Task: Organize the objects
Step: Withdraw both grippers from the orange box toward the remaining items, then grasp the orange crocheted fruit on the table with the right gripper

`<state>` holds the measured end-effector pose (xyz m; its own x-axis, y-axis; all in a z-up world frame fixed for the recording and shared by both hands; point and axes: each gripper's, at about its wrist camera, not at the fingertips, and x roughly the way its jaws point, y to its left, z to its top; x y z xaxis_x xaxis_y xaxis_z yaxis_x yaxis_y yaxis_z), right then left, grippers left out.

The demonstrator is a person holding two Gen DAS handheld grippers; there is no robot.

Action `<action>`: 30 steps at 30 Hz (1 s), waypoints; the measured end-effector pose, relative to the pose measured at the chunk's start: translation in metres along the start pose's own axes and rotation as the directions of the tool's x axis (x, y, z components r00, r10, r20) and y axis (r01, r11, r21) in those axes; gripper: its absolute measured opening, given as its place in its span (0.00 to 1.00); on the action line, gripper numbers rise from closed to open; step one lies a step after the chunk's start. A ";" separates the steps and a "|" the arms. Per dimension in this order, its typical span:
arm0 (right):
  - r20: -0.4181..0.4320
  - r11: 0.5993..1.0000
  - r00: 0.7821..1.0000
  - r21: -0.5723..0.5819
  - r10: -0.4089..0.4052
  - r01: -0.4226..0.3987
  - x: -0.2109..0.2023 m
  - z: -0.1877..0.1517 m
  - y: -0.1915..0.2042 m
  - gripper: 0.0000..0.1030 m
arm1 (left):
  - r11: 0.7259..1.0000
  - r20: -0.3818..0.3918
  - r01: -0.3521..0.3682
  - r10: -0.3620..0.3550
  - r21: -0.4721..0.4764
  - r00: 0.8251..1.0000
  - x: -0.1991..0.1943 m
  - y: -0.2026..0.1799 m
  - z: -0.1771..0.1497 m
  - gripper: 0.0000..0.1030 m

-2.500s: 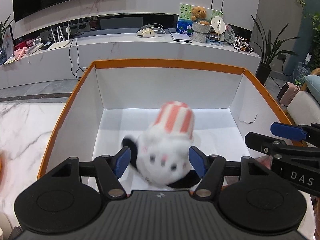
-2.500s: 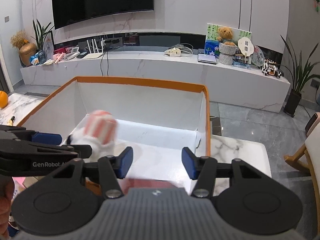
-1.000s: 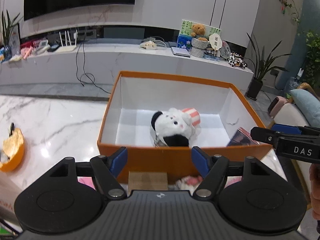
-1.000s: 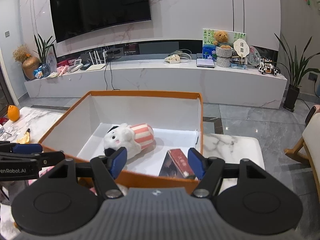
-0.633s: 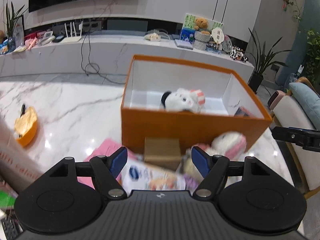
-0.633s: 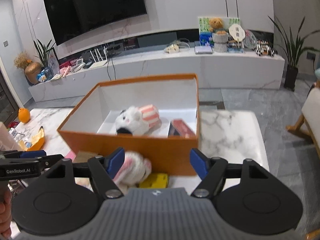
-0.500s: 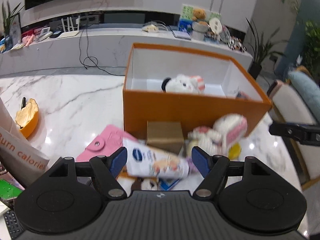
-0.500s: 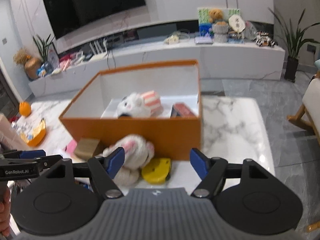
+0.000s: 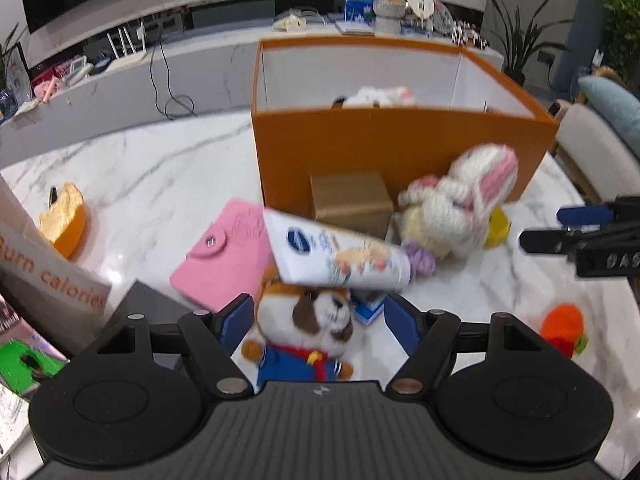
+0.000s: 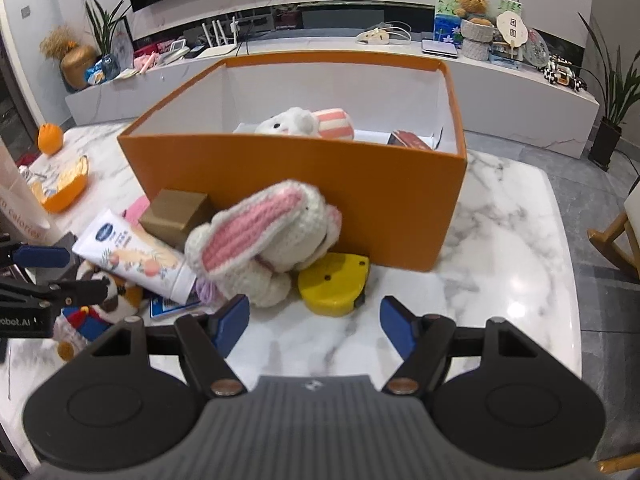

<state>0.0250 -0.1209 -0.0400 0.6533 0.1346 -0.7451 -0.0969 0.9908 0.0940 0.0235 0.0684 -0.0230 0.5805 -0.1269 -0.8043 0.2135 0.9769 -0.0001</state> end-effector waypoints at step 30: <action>-0.266 0.988 0.962 -0.125 0.053 -0.089 0.005 -0.048 0.006 0.73 | 0.998 -0.177 0.051 -0.046 0.022 0.983 0.039 -0.006 -0.015 0.84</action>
<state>-0.0084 -0.1148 -0.0746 0.4237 0.1791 -0.8879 -0.2474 0.9659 0.0767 0.0331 0.0604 -0.0628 0.4220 -0.1393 -0.8958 0.2595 0.9653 -0.0279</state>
